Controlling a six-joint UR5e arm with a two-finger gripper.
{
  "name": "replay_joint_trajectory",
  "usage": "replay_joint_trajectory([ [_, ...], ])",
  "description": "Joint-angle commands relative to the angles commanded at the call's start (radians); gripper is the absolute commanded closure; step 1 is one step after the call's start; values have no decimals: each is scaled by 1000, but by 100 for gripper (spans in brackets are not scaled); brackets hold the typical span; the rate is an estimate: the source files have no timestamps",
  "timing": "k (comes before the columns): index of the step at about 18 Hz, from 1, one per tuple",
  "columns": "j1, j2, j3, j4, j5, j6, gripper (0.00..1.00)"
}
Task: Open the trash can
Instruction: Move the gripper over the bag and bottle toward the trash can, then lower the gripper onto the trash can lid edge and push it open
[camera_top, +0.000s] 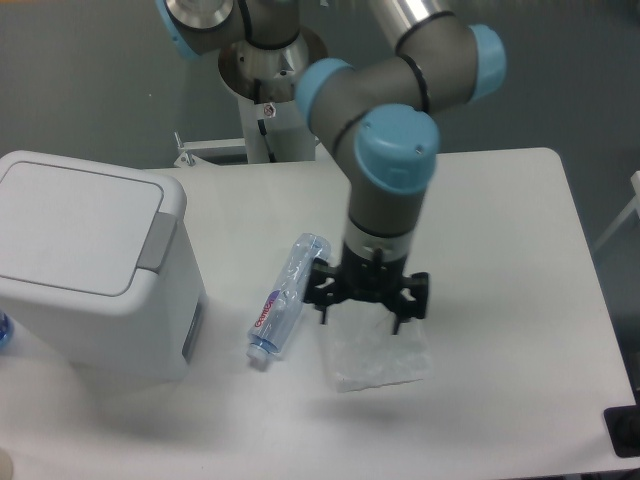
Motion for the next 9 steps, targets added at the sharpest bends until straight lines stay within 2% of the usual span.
replay_joint_trajectory([
  [6,-32,103,-6,3,-104,-188,0],
  [9,-46,117,-11,3,-207,-232,0],
])
